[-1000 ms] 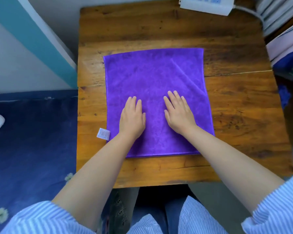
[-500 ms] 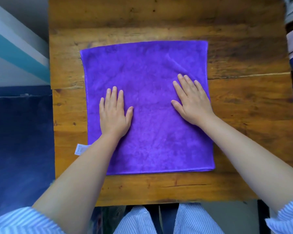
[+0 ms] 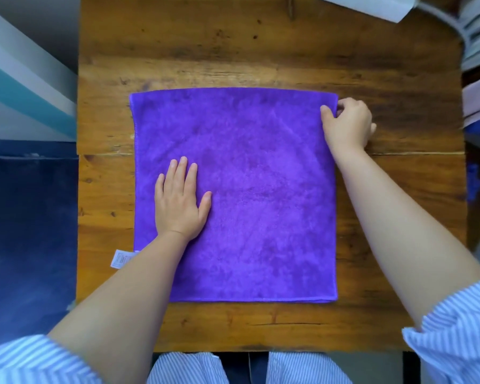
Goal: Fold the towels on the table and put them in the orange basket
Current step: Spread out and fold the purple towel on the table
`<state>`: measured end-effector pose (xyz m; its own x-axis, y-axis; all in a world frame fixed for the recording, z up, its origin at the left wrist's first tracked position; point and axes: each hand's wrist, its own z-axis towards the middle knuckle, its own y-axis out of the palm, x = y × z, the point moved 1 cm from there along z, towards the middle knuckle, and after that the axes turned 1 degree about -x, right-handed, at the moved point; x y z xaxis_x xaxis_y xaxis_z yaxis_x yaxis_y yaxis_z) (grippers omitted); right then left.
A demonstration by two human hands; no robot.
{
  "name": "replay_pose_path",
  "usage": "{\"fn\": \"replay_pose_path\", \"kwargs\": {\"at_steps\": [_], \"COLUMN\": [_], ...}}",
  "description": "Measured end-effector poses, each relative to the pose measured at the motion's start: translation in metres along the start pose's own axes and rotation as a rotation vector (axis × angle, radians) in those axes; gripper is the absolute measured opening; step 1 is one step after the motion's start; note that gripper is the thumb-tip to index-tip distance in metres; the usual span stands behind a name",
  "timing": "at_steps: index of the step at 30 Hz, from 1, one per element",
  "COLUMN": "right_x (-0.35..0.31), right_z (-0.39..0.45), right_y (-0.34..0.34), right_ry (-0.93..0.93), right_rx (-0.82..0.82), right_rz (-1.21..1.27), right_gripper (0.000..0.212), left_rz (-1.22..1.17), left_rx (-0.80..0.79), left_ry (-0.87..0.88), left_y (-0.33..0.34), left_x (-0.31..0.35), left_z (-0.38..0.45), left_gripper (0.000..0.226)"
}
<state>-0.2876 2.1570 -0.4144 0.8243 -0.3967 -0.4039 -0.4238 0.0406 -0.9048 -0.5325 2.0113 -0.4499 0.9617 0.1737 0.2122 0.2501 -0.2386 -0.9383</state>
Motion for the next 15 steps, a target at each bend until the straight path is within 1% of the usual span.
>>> {"fn": "replay_pose_path", "kwargs": {"at_steps": [2,3,4,5,6,9,11,12,13,15], "right_x": [-0.004,-0.003,-0.024,-0.026,-0.027,-0.020,-0.014,-0.011,-0.009,-0.014], "right_z": [0.013,0.015,0.026,0.031,0.035,0.038,0.025,0.016,0.005,-0.021], "right_y": [0.001,0.003,0.007,0.007,0.004,0.006,0.005,0.005,0.005,0.010], "right_ry": [0.024,0.045,0.033,0.049,0.073,0.029,0.022,0.000,-0.066,-0.332], "right_rx": [0.028,0.037,0.026,0.029,0.036,0.048,0.091,0.116,0.130,0.106], "right_rz": [-0.029,0.002,0.040,0.067,0.065,-0.014,-0.042,-0.065,-0.093,-0.106], "right_gripper": [0.025,0.024,0.024,0.024,0.024,0.027,0.034,0.038,0.041,0.043], "left_rz": [-0.001,0.001,-0.007,-0.005,0.005,0.004,0.000,-0.009,-0.027,-0.045], "left_rx": [0.006,0.010,0.030,0.043,0.040,0.010,-0.027,-0.042,-0.058,-0.030], "left_ry": [0.018,0.018,-0.037,-0.046,-0.035,-0.023,-0.019,-0.024,-0.030,-0.011], "left_y": [-0.001,-0.001,-0.009,-0.011,-0.011,-0.011,-0.008,-0.007,-0.007,-0.012], "left_x": [0.002,0.001,-0.006,-0.007,-0.006,-0.005,-0.002,0.000,0.002,0.006], "left_z": [0.004,0.004,0.012,0.013,0.014,0.013,0.006,0.002,-0.003,-0.005], "left_gripper": [0.065,0.065,0.065,0.066,0.066,0.067,0.072,0.070,0.066,0.058]}}
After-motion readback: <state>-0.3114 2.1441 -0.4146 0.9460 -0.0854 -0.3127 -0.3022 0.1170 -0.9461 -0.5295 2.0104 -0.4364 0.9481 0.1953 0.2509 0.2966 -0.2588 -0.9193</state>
